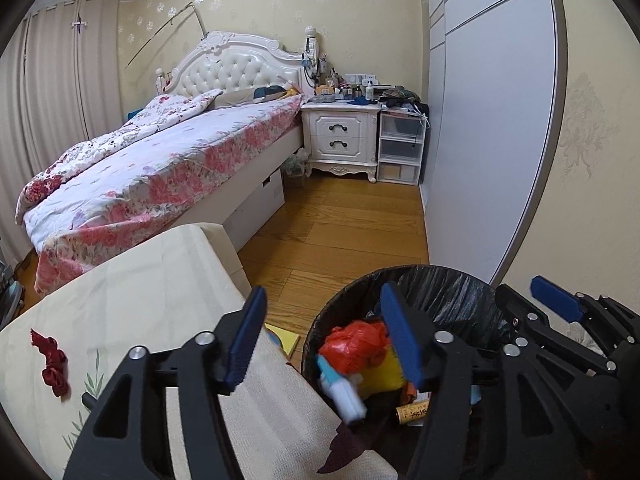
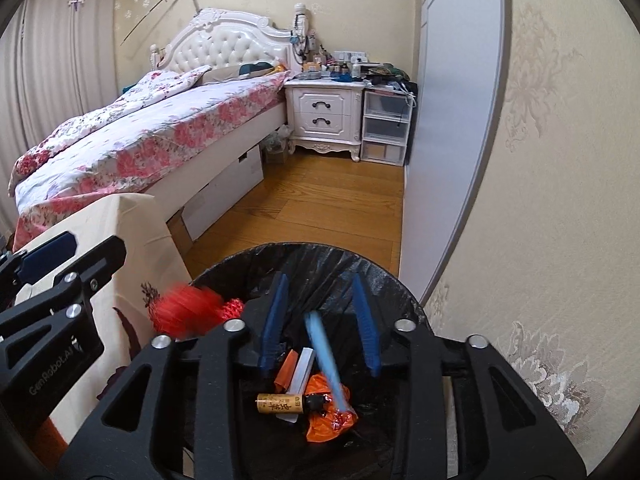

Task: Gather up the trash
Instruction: 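Return to the table and grasp the black pen with the right gripper, then grasp the dark red cloth with the left gripper while the right gripper holds the black pen, then carry the cloth and black pen over the bin and open both grippers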

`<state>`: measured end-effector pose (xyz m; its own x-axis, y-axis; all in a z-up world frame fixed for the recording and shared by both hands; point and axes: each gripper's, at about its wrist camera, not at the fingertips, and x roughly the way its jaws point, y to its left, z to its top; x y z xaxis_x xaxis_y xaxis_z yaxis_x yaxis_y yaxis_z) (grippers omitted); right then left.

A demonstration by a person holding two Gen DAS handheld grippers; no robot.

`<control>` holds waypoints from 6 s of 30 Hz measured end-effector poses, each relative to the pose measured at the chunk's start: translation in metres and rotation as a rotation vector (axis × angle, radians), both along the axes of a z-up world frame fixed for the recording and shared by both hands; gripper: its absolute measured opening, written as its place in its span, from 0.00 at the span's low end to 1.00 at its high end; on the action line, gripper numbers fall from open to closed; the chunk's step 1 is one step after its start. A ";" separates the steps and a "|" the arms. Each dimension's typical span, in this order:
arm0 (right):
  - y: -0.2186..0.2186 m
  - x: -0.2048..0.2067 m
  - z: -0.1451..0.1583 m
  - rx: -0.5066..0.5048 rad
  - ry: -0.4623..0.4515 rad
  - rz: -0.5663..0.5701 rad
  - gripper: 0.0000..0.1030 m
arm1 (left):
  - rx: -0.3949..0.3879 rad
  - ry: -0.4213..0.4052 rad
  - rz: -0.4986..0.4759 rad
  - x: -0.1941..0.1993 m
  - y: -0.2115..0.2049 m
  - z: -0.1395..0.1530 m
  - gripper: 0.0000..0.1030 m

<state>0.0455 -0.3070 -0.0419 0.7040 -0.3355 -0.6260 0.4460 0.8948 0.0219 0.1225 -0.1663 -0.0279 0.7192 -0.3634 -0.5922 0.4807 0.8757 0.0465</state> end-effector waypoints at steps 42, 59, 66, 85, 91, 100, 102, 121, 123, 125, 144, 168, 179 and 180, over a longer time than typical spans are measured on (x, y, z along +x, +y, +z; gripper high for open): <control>0.229 0.030 -0.006 0.071 0.169 0.643 0.48 | 0.040 0.110 0.582 -0.056 0.260 -0.004 0.66; 0.255 0.057 -0.012 0.005 0.236 0.688 0.15 | 0.011 0.127 0.595 -0.052 0.284 -0.008 0.66; 0.249 0.073 -0.012 0.018 0.226 0.669 0.13 | -0.002 0.135 0.552 -0.036 0.268 -0.009 0.66; 0.232 0.111 -0.013 0.077 0.213 0.638 0.13 | 0.003 0.164 0.515 0.038 0.236 -0.013 0.66; 0.232 0.111 -0.012 0.075 0.214 0.638 0.13 | 0.024 0.230 0.526 0.052 0.235 -0.021 0.52; 0.236 0.114 -0.016 0.055 0.216 0.635 0.13 | 0.031 0.257 0.492 0.050 0.231 -0.024 0.22; 0.237 0.112 -0.016 0.050 0.216 0.633 0.13 | 0.028 0.257 0.489 0.049 0.231 -0.023 0.21; 0.227 0.051 -0.004 0.050 0.176 0.614 0.13 | 0.000 0.189 0.452 -0.006 0.219 -0.007 0.20; 0.221 0.044 0.000 0.050 0.166 0.604 0.13 | -0.004 0.178 0.441 -0.014 0.215 -0.004 0.20; 0.214 0.035 0.005 0.046 0.153 0.589 0.13 | -0.013 0.170 0.428 -0.021 0.211 -0.001 0.21; 0.110 -0.012 0.027 -0.003 0.058 0.326 0.13 | -0.057 0.059 0.203 -0.050 0.122 0.029 0.21; 0.016 -0.012 0.000 -0.022 0.064 0.071 0.13 | -0.005 0.022 -0.033 -0.028 0.003 0.012 0.21; 0.006 -0.005 -0.005 -0.021 0.066 0.041 0.24 | 0.016 0.030 -0.030 -0.018 -0.009 0.005 0.49; 0.006 -0.006 -0.005 -0.021 0.066 0.038 0.24 | 0.015 0.030 -0.028 -0.018 -0.009 0.005 0.51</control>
